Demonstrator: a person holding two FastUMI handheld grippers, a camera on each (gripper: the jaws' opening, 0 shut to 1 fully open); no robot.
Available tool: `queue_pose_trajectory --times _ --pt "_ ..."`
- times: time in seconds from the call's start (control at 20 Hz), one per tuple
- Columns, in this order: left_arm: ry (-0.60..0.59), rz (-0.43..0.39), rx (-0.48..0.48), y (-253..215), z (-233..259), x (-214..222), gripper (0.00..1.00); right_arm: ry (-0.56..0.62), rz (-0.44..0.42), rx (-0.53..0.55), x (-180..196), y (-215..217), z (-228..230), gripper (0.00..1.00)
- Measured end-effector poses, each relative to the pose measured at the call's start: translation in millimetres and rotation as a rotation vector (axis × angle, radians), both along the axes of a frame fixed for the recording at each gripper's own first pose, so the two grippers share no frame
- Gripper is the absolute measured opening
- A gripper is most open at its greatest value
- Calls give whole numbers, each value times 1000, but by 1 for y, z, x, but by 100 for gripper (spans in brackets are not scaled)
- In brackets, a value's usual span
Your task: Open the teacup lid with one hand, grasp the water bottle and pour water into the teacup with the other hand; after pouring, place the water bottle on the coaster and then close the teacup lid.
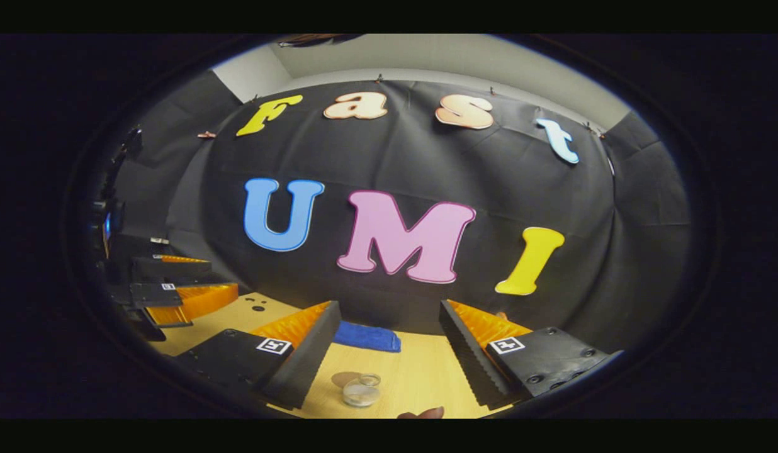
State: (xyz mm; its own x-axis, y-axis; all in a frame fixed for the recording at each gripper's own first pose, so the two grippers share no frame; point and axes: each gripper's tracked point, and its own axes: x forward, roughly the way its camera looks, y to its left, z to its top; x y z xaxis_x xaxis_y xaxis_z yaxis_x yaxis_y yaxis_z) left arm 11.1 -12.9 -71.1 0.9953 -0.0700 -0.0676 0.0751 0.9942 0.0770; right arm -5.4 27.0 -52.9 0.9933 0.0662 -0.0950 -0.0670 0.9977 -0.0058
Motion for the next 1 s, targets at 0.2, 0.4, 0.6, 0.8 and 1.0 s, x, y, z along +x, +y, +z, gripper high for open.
queue_pose_trajectory --times 0.2,0.4,0.6,0.8,1.0 --pt "91 -43 0 -11 -78 17 95 58 8 -6 -8 7 -24 98" --pt "186 -55 18 -13 -162 41 90 102 6 -25 -15 13 -44 96" --pt "272 -61 23 -15 -229 67 86 163 -9 -2 -24 18 -69 99" --pt "300 -57 38 -14 -266 88 85 192 -15 -14 -30 20 -79 98" --pt "305 -89 86 -20 -289 97 65 223 -13 -16 -32 19 -98 98"
